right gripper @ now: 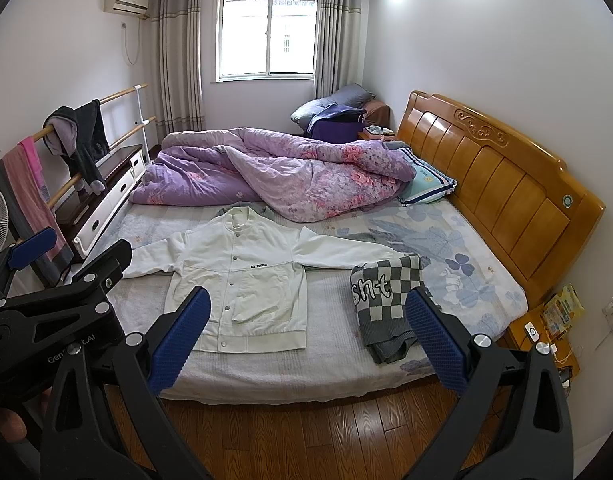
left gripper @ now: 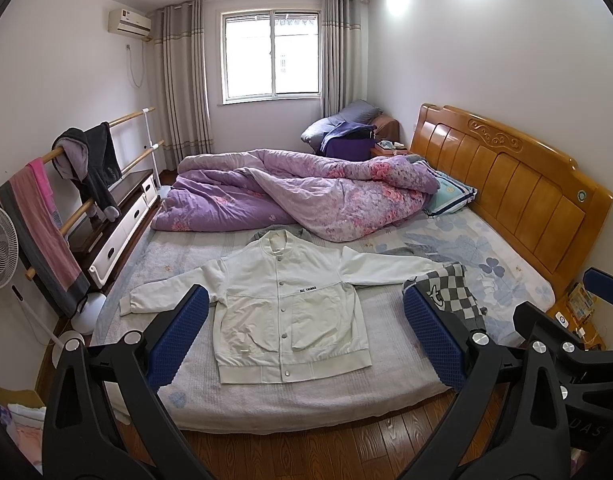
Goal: Fold large clothes
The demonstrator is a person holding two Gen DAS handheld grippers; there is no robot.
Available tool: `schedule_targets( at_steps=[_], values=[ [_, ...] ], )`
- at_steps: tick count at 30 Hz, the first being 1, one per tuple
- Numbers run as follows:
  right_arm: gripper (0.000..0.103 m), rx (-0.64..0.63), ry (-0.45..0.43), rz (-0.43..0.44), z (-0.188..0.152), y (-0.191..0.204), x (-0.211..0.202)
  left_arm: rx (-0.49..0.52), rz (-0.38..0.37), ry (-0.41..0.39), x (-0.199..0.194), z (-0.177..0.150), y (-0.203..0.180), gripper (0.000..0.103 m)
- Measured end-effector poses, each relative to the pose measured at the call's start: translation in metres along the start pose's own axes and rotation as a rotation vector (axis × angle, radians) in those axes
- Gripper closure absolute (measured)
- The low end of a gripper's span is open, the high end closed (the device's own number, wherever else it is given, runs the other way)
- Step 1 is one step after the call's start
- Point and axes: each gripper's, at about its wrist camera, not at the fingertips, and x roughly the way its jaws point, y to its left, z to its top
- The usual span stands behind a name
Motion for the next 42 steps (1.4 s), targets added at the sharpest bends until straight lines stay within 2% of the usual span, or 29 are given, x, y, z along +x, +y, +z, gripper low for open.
schedule_targets(
  at_steps=[8,12,17,42],
  values=[
    [0.009,0.0,0.001,-0.003,-0.002,-0.003,0.0,0.0,0.0,0.002,0.001,0.0,-0.001,0.005],
    [0.008,0.0,0.002,-0.007,-0.008,-0.009,0.002,0.002,-0.004,0.004,0.008,-0.015,-0.017,0.005],
    [0.009,0.001,0.005,-0.008,-0.008,-0.009,0.002,0.004,-0.008,0.007,0.009,-0.018,-0.019,0.005],
    [0.009,-0.002,0.011,-0.018,-0.013,-0.008,0.002,0.004,-0.008,0.014,0.011,-0.015,-0.022,0.005]
  ],
)
